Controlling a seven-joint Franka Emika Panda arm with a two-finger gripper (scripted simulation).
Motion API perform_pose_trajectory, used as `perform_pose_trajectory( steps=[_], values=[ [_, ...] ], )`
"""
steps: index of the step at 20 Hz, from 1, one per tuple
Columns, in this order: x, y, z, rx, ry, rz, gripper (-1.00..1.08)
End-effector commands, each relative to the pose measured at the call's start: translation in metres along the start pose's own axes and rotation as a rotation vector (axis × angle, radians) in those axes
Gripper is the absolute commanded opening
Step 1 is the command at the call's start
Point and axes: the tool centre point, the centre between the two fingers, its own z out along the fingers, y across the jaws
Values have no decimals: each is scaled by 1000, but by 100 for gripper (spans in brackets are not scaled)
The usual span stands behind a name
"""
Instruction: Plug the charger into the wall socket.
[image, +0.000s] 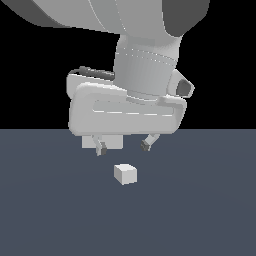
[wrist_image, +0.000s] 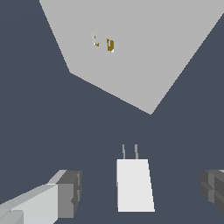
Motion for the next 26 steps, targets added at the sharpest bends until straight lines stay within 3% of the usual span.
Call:
perform_pose_trajectory(
  steps=[1, 20, 21, 26],
  values=[
    [0, 0, 0, 0, 0, 0, 100],
    [-24, 0, 45, -1, -2, -1, 100],
    [-24, 0, 45, -1, -2, -1, -100],
    [-24, 0, 45, -1, -2, -1, -100]
  ],
)
